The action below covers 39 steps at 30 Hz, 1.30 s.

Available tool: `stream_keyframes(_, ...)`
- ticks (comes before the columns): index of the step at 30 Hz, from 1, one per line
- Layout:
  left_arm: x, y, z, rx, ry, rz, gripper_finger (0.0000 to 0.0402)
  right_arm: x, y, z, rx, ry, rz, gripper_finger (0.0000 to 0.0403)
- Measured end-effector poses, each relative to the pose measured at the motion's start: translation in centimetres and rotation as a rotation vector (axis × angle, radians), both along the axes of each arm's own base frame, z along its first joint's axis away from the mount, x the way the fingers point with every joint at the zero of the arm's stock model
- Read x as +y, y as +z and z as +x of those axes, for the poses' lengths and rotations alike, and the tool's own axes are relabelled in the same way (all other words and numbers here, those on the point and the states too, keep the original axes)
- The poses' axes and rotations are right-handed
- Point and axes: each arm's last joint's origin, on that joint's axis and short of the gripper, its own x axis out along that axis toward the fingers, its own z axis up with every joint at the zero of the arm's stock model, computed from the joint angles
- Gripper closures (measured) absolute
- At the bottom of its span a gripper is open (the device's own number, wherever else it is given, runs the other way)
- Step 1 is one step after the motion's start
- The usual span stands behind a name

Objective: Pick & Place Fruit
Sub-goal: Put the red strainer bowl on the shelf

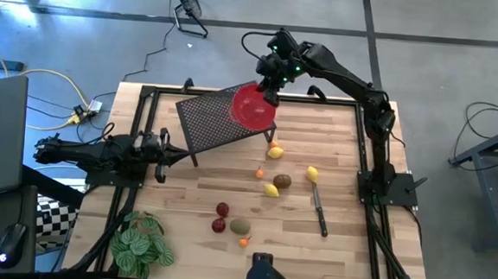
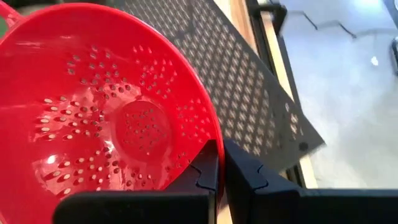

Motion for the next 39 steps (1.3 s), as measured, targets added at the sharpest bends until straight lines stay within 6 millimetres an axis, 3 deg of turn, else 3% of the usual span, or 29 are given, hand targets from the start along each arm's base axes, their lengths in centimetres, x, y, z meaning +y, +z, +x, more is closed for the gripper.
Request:
stream_keyframes(7, 0.4, 0.0, 0.1, 0.009, 0.130, 0.014, 0.0402, 0.2, 0.1, 0.0, -0.037, 0.067, 0.039, 0.0399)
stream_keyframes(15, 0.3, 0.5, 1.1, 0.022, 0.145, 0.113, 0.0402, 0.0, -0.6, -1.6, 0.052, 0.103, 0.137, 0.0399)
stream_keyframes(20, 0.4, 1.7, 2.0, 0.083, 0.175, 0.120, 0.0402, 0.3, -0.6, -1.9, 0.020, 0.186, 0.210, 0.0399)
stream_keyframes(25, 0.3, 3.9, 3.8, 0.154, 0.179, 0.147, 0.0402, 0.6, -0.9, -2.2, 0.063, 0.194, 0.230, 0.0399)
stream_keyframes(31, 0.1, 7.4, 7.2, 0.335, 0.163, 0.327, 0.0402, 0.6, -1.1, -2.5, 0.130, 0.170, 0.170, 0.0399)
stream_keyframes(39, 0.1, 12.8, 10.4, 0.528, 0.163, 0.481, 0.0402, 2.1, -1.4, -3.1, 0.175, 0.406, 0.164, 0.0399)
